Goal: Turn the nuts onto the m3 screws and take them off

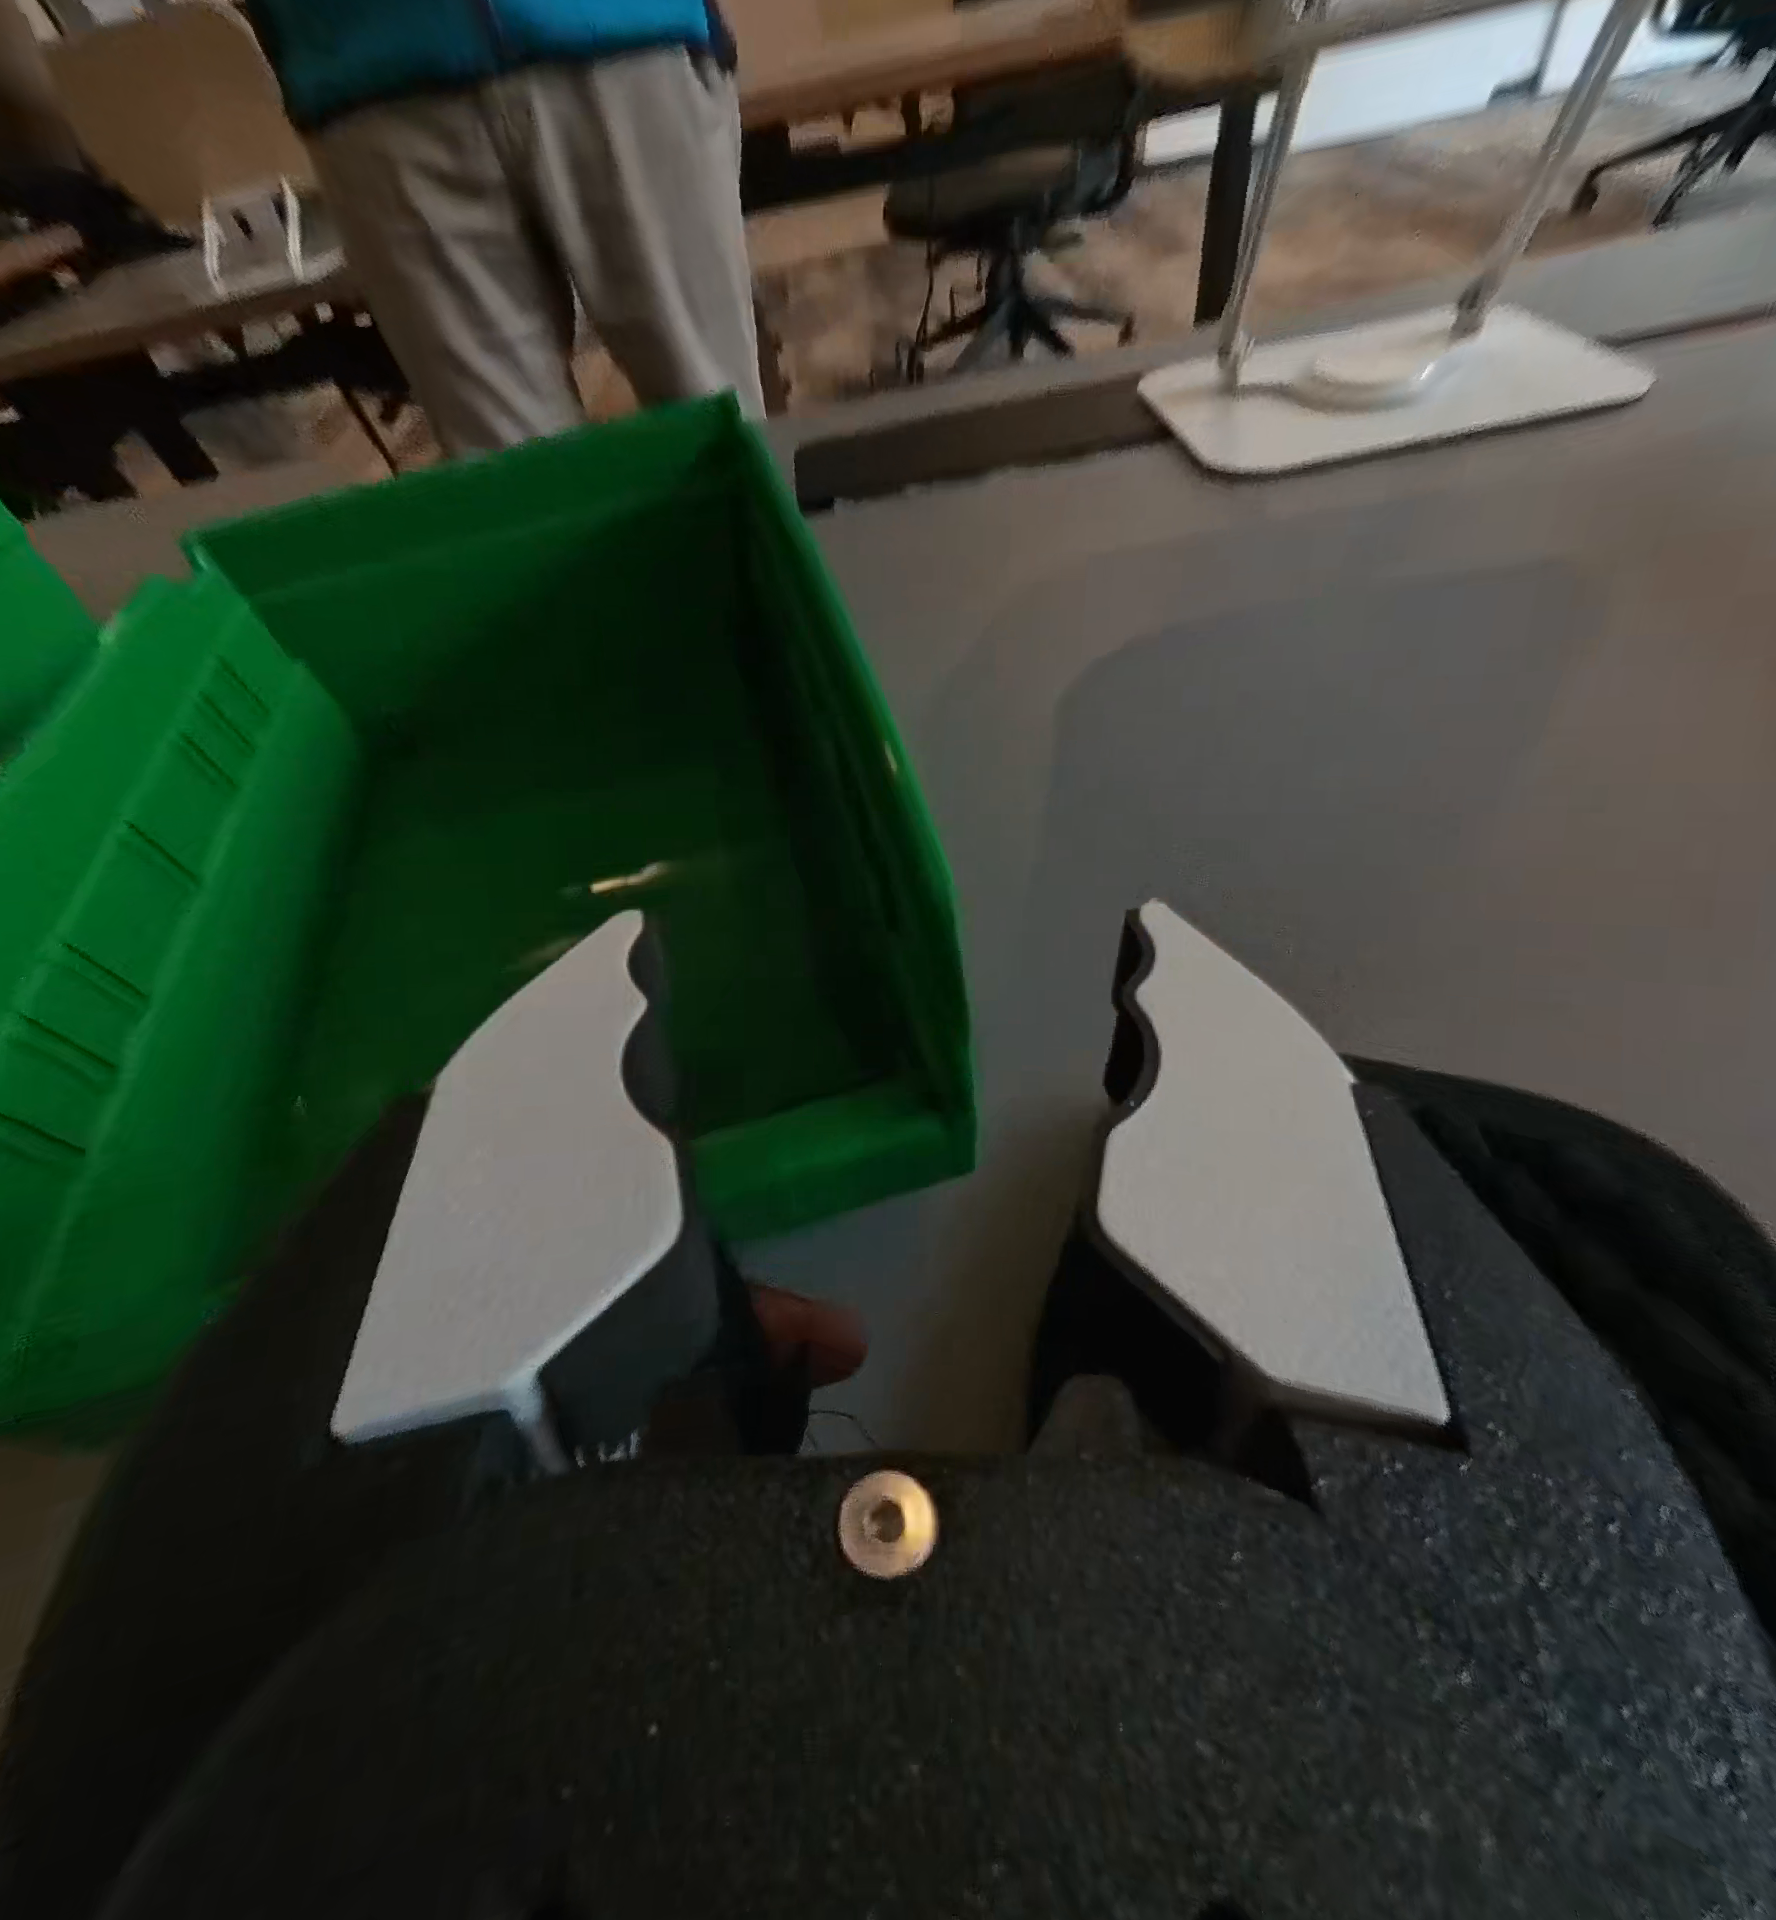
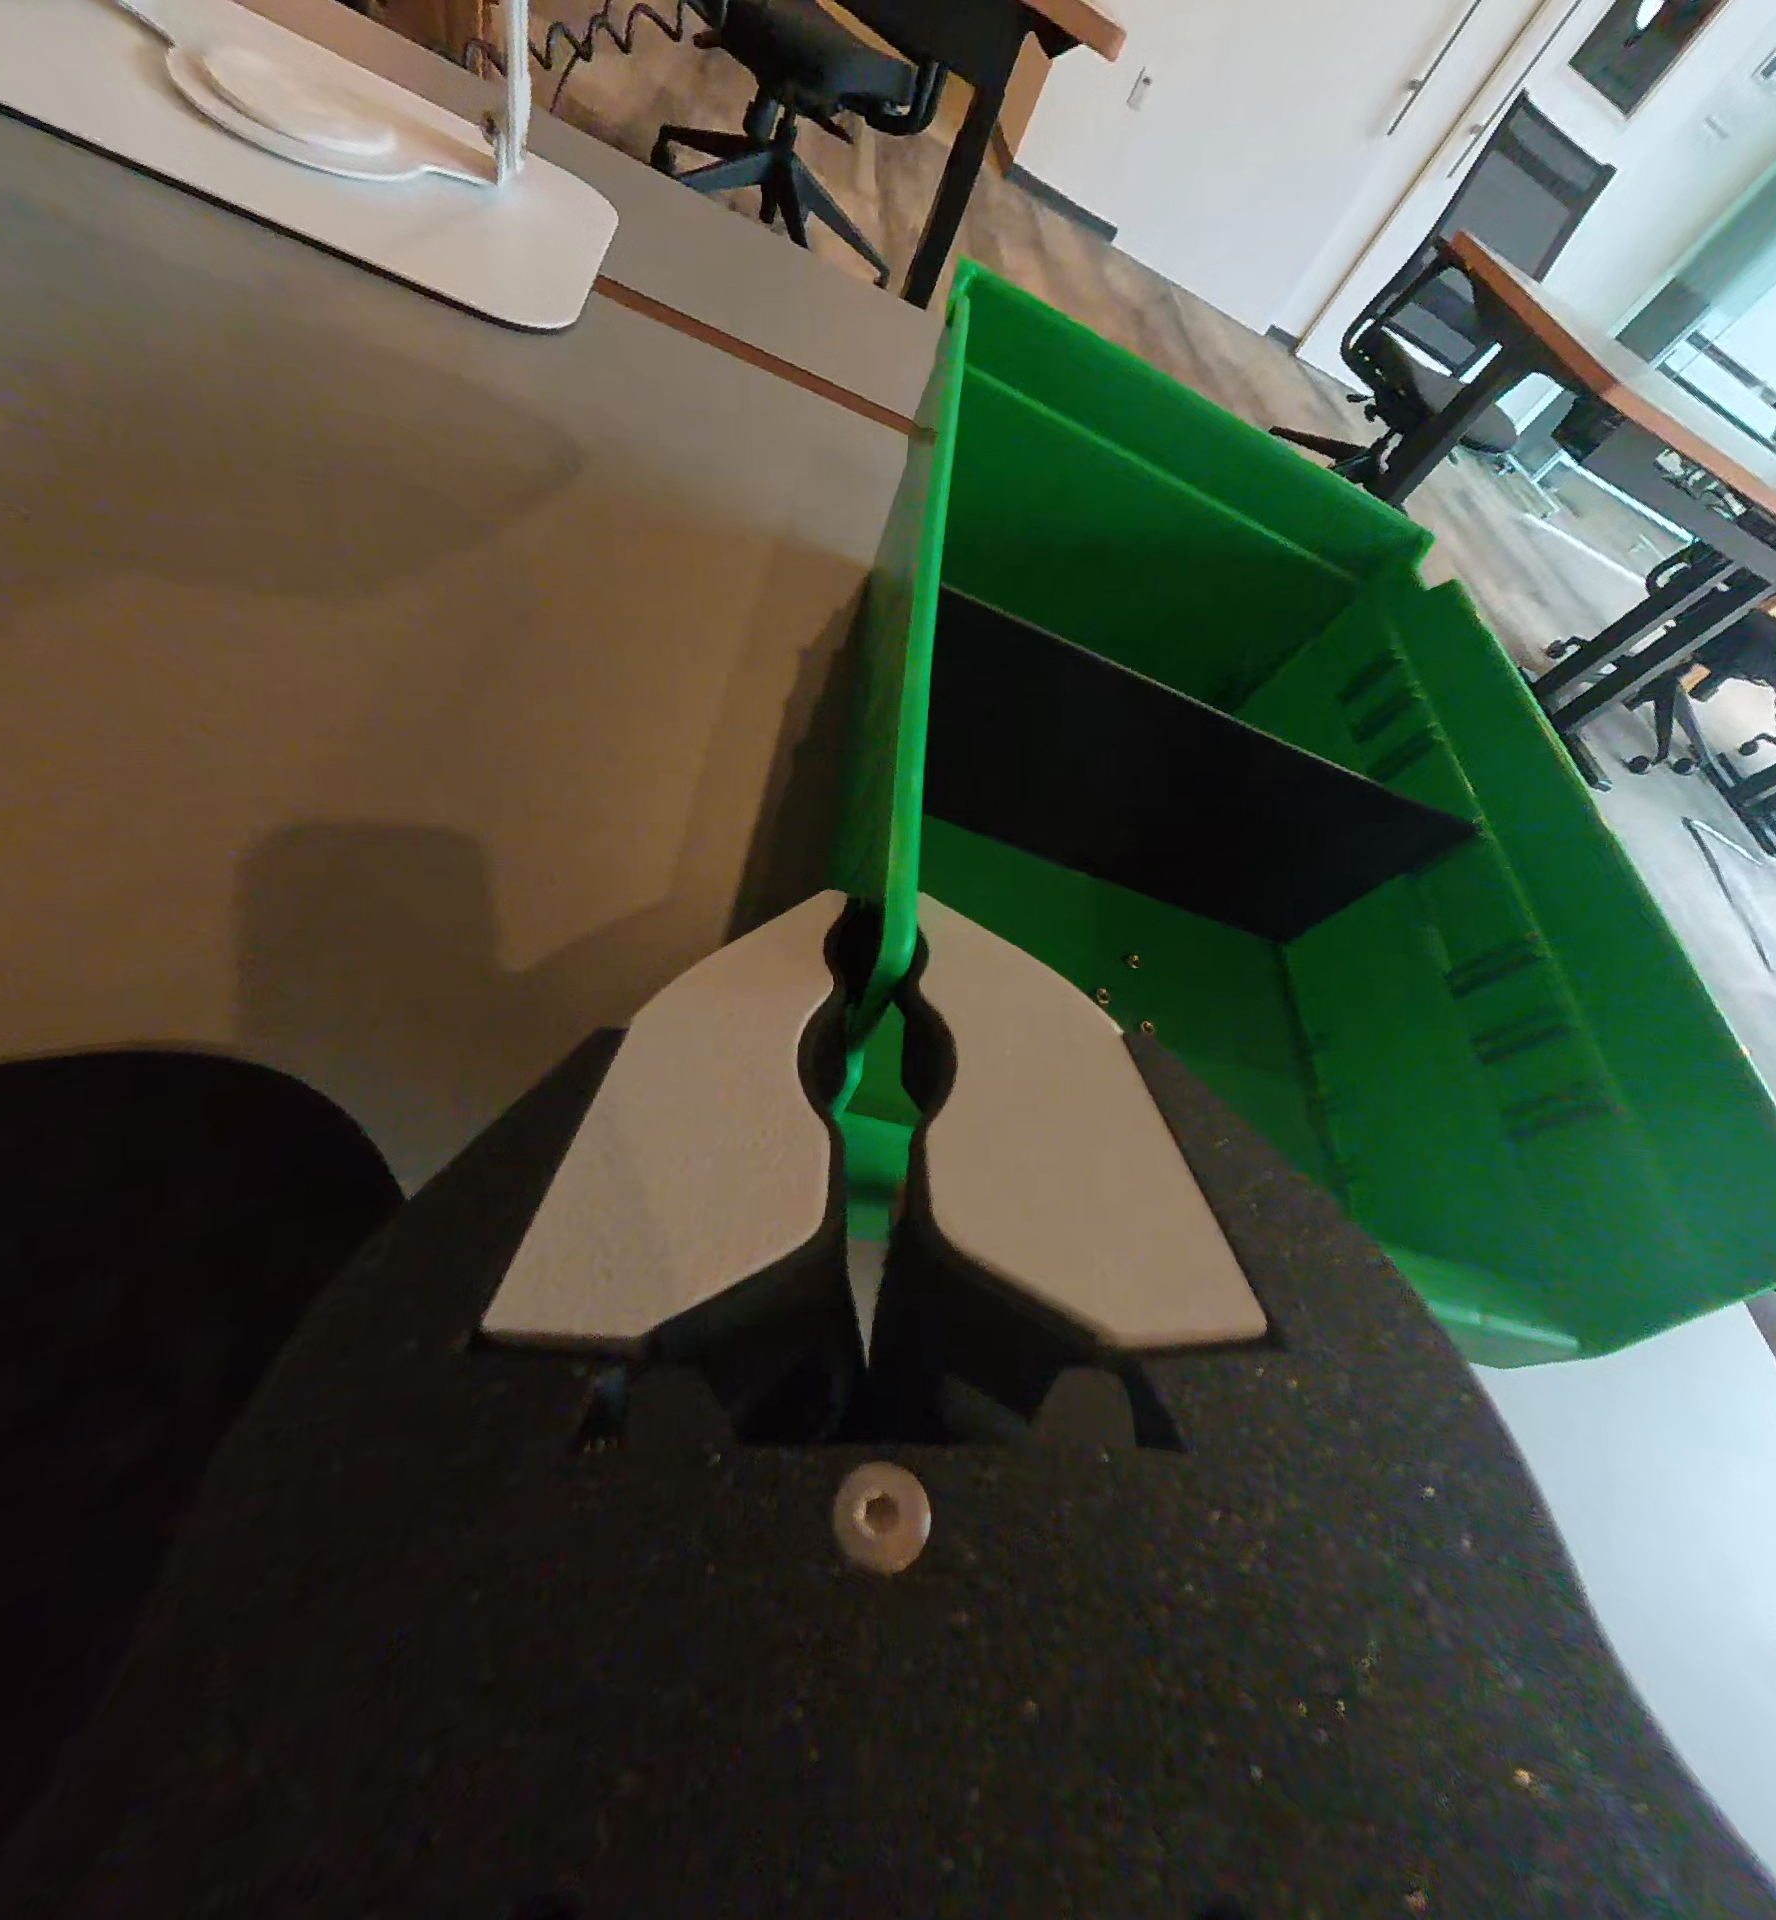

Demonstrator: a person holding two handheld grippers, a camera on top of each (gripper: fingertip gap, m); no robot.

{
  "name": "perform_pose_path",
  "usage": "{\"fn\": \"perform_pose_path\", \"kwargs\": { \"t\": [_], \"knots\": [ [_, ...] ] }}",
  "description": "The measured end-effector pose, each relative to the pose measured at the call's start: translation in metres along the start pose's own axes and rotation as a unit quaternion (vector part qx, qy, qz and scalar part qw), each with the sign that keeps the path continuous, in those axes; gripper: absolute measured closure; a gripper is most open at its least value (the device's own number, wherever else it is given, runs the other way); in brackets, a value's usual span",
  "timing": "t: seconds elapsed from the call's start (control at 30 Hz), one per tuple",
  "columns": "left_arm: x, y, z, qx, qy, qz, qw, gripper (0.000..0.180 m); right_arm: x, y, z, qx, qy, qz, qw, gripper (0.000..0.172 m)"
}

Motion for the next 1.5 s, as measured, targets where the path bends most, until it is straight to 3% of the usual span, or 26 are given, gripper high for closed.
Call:
{"fn": "perform_pose_path", "kwargs": {
  "t": [0.07, 0.17, 0.27, 0.63, 1.5],
  "knots": [
    [-0.002, 0.008, 0.008, 0.022, 0.0, -0.001, 1.0, 0.104, 0.001, -0.001, 0.0, 0.001, -0.002, 0.002, 1.0, 0.168],
    [-0.005, 0.015, 0.009, 0.023, 0.008, 0.001, 1.0, 0.127, 0.005, -0.002, -0.002, 0.001, -0.006, 0.003, 1.0, 0.168],
    [-0.007, 0.02, 0.004, 0.012, 0.022, 0.001, 1.0, 0.172, 0.01, -0.002, -0.003, 0.0, -0.007, 0.002, 1.0, 0.168],
    [-0.022, 0.032, -0.01, 0.015, 0.053, 0.0, 0.998, 0.176, 0.042, -0.005, -0.013, -0.001, -0.016, -0.021, 1.0, 0.168],
    [-0.145, 0.051, -0.07, 0.017, 0.065, 0.041, 0.997, 0.175, 0.171, -0.024, -0.028, -0.023, -0.039, -0.109, 0.993, 0.168]
  ]
}}
Point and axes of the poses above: each gripper's, where its closed fingertips meet, y out along the fingers, z out of its underside, x = y × z across the jaws, the point moved 6 cm from there along -y, back along the fingers, and after that the axes turned 14 degrees about y, right-handed, at the moved point
